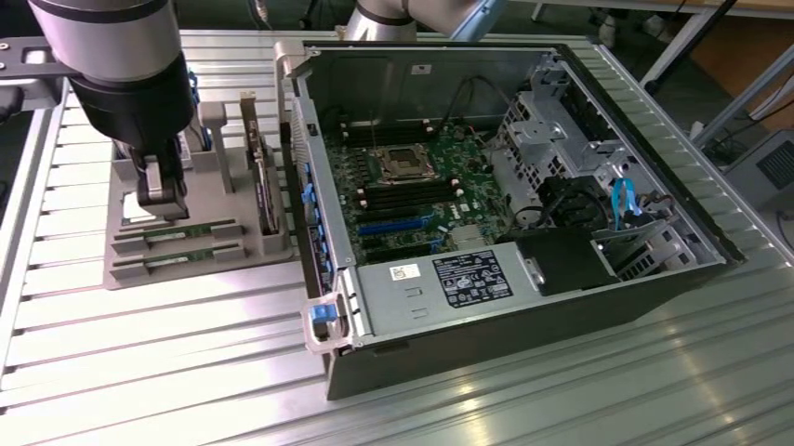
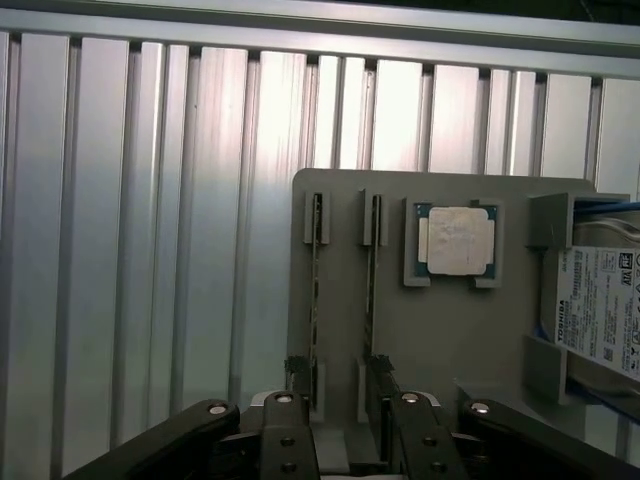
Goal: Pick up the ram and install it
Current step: 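Pick up the ram and move it above insertion slot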
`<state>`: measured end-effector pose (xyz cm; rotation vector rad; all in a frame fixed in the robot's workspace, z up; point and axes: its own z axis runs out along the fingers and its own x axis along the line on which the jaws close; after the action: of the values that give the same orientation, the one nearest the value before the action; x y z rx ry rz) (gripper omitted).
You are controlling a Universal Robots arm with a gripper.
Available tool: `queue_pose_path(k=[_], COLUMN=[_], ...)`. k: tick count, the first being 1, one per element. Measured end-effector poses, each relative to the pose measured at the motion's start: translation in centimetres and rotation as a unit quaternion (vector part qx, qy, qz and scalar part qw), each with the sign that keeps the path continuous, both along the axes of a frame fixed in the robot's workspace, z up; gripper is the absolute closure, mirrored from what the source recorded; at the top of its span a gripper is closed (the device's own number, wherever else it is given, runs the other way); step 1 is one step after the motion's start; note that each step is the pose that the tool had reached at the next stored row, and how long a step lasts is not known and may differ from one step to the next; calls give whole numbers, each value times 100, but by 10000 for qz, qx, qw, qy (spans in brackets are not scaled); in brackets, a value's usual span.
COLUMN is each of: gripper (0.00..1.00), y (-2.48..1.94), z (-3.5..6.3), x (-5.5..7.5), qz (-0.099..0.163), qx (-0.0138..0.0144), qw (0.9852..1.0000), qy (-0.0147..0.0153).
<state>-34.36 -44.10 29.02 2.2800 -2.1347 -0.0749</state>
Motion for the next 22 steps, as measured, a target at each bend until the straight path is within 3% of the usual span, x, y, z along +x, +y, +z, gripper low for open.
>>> queue_pose_path(k=[22], gripper=[64], y=[-97], z=[-233], x=[-29], qz=[59], qx=[0], qw=[10000], qy=[0])
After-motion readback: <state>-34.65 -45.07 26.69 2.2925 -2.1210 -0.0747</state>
